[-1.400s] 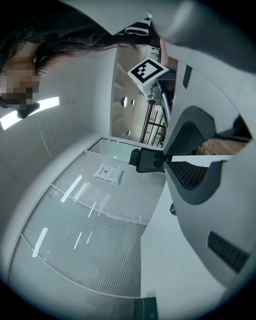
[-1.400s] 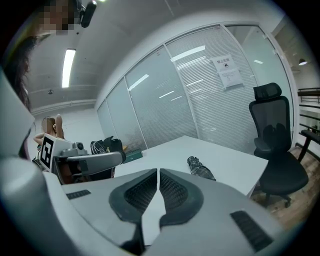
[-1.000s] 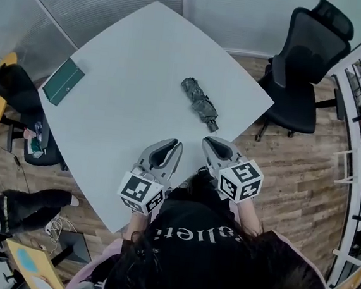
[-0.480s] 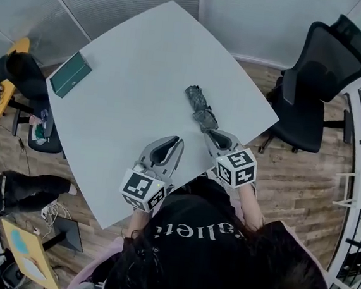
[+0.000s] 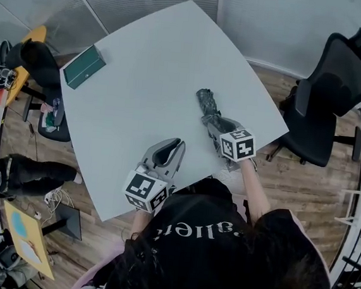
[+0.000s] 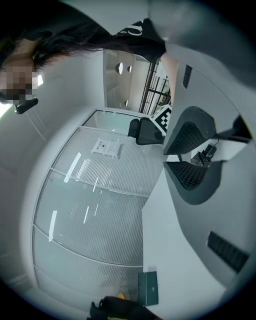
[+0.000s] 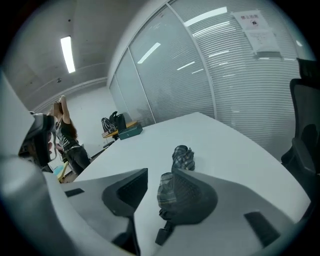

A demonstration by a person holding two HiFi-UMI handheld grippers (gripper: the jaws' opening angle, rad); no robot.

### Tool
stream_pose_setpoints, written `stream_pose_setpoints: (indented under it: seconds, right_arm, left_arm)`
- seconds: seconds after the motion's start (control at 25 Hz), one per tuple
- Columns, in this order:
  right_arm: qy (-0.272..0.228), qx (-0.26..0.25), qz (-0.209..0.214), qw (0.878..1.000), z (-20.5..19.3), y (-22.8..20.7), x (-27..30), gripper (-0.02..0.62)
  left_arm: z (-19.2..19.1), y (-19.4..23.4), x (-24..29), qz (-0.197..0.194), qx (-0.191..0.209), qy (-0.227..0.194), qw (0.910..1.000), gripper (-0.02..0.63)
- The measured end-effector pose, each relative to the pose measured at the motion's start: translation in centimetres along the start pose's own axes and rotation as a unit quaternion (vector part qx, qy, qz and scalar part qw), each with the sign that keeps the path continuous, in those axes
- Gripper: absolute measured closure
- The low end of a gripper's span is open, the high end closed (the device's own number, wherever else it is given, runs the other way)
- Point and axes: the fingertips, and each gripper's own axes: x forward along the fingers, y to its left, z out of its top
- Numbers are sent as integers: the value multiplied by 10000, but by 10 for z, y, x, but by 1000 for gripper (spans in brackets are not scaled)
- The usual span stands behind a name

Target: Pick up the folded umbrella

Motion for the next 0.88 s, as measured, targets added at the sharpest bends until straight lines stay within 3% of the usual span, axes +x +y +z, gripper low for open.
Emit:
stream_pose_setpoints:
  seconds: [0.36,0.88]
  right_arm:
    - [755,26,-187,9970,-21,-43,54,305]
    - [1446,-264,-401,9883,-48,-54,96,275]
  left_arm:
    - [-7,13,-11,481,-143,53,9987,549]
    - [-13,20,-15,773,-258,113,9966,549]
